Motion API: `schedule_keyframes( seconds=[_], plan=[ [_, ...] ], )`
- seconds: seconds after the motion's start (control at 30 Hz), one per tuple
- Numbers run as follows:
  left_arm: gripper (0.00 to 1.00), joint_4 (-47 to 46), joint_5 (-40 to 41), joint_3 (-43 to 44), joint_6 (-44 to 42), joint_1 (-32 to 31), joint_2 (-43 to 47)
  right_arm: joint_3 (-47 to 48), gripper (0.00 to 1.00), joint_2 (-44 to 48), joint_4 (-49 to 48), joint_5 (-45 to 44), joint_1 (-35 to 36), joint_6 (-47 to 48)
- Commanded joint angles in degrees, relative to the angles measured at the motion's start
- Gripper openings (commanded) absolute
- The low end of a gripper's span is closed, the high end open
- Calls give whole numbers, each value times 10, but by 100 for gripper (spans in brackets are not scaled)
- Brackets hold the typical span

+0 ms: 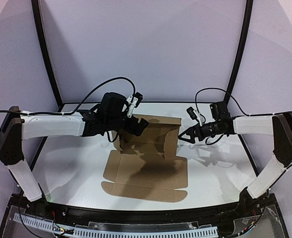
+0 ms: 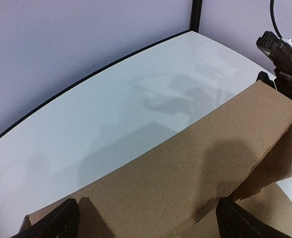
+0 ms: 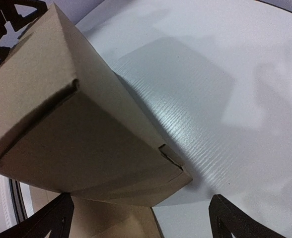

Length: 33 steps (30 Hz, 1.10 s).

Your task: Fold the paper box

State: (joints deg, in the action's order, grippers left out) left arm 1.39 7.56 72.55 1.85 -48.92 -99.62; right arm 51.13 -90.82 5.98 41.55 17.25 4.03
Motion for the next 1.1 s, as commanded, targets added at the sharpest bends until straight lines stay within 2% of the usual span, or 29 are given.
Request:
schedule_keyframes(
  seconds=[0.0, 0.13, 0.4, 0.53, 0.63, 0.83, 0.97, 1.07],
  plan=[
    [97, 116, -114, -39, 12, -17, -32, -54, 97, 9, -117, 5, 40, -25],
    [97, 121, -114, -42, 10, -16, -31, -101, 97, 26, -200, 11, 47, -36],
    [97, 125, -108, -44, 8, -16, -27, -137, 97, 37, -235, 7, 65, -26],
    [97, 123, -115, -47, 8, -16, -21, -130, 94, 36, -238, -70, 68, -35],
    [97, 123, -116, -48, 8, -16, -20, -143, 92, 38, -297, -143, 76, -61],
    [96, 116, -127, -50, 5, -16, -21, -157, 88, 6, -389, -326, 152, -49],
    [96, 116, -128, -51, 2, -16, -20, -175, 77, -19, -478, -400, 167, -87],
    [95, 118, -123, -52, 1, -16, -18, -171, 69, -21, -472, -436, 176, -81]
  ],
)
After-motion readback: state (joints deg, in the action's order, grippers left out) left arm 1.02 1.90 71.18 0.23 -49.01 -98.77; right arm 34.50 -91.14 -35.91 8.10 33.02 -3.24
